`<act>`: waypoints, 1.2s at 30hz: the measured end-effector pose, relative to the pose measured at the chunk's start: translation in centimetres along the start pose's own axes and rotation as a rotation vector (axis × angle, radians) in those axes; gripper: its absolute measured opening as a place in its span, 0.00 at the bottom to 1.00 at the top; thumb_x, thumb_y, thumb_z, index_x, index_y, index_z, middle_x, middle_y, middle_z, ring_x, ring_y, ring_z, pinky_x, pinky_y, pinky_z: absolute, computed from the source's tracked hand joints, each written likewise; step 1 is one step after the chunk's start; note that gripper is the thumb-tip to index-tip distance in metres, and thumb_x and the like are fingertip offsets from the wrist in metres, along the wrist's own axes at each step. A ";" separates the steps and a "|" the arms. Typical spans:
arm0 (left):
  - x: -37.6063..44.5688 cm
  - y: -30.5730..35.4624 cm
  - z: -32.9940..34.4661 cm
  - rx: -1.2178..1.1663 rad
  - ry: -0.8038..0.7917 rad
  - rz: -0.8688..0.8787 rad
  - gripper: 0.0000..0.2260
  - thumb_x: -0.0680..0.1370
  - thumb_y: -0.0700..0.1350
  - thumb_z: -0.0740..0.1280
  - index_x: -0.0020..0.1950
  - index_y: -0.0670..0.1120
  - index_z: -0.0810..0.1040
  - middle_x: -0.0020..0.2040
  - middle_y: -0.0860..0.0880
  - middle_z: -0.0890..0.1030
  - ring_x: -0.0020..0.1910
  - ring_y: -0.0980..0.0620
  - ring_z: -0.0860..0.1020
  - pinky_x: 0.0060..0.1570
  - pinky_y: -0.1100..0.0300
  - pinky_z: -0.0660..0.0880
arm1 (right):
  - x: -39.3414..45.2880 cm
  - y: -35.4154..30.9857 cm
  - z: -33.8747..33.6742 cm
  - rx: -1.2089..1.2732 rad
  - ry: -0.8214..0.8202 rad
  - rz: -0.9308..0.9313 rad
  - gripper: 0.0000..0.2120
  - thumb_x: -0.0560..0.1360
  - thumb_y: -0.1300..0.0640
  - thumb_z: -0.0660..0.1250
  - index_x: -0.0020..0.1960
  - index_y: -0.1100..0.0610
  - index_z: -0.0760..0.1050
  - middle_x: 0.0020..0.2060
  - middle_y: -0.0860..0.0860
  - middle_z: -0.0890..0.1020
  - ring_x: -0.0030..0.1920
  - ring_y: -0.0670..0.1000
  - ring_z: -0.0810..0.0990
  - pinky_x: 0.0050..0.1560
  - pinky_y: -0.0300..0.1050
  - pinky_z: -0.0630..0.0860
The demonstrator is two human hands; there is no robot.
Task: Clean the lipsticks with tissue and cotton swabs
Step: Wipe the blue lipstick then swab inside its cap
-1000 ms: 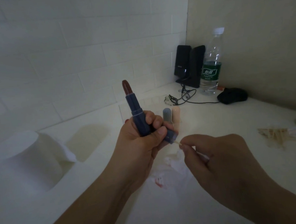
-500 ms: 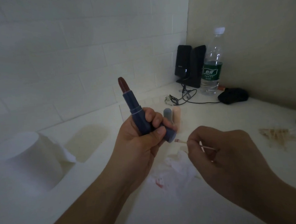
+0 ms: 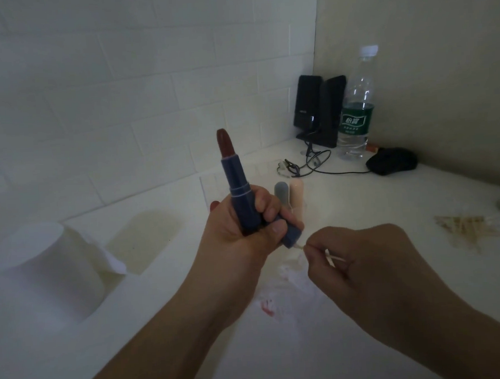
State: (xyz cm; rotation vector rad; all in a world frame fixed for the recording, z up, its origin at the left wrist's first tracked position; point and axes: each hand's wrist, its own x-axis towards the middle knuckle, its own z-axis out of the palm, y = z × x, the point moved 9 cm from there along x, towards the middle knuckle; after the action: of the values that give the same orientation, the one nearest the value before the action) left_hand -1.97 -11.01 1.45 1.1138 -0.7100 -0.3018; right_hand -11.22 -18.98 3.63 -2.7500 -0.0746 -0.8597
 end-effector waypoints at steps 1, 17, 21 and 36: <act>0.0 -0.1 0.0 0.005 0.005 -0.003 0.13 0.66 0.29 0.63 0.39 0.46 0.70 0.36 0.49 0.73 0.44 0.47 0.77 0.57 0.45 0.75 | 0.0 0.2 0.0 -0.004 -0.002 0.010 0.05 0.68 0.53 0.67 0.33 0.50 0.76 0.21 0.38 0.54 0.19 0.35 0.52 0.25 0.20 0.49; 0.0 -0.7 -0.1 0.064 0.022 -0.020 0.12 0.66 0.30 0.64 0.40 0.45 0.68 0.36 0.49 0.73 0.43 0.47 0.77 0.58 0.43 0.75 | -0.1 1.2 0.1 -0.061 -0.002 0.090 0.11 0.71 0.52 0.65 0.30 0.49 0.69 0.19 0.43 0.59 0.19 0.41 0.56 0.23 0.25 0.51; -0.1 -0.7 0.1 0.060 0.021 -0.019 0.11 0.66 0.30 0.64 0.40 0.44 0.68 0.35 0.49 0.73 0.42 0.47 0.77 0.57 0.45 0.76 | 0.0 1.2 1.1 0.089 -0.116 0.106 0.14 0.73 0.47 0.56 0.31 0.49 0.70 0.20 0.43 0.67 0.27 0.43 0.72 0.28 0.28 0.66; -0.3 -1.4 -0.5 -0.010 0.172 -0.054 0.16 0.72 0.27 0.67 0.38 0.46 0.68 0.34 0.49 0.73 0.39 0.50 0.78 0.53 0.51 0.77 | 0.3 1.3 1.1 -0.252 -0.059 0.193 0.17 0.58 0.57 0.81 0.32 0.54 0.71 0.22 0.45 0.54 0.19 0.44 0.45 0.28 0.27 0.39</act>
State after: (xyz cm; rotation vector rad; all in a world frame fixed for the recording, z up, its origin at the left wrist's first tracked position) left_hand -1.69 -11.15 -0.06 1.1361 -0.5262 -0.2521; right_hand -10.20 -19.93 2.60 -2.9508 0.3039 -0.7820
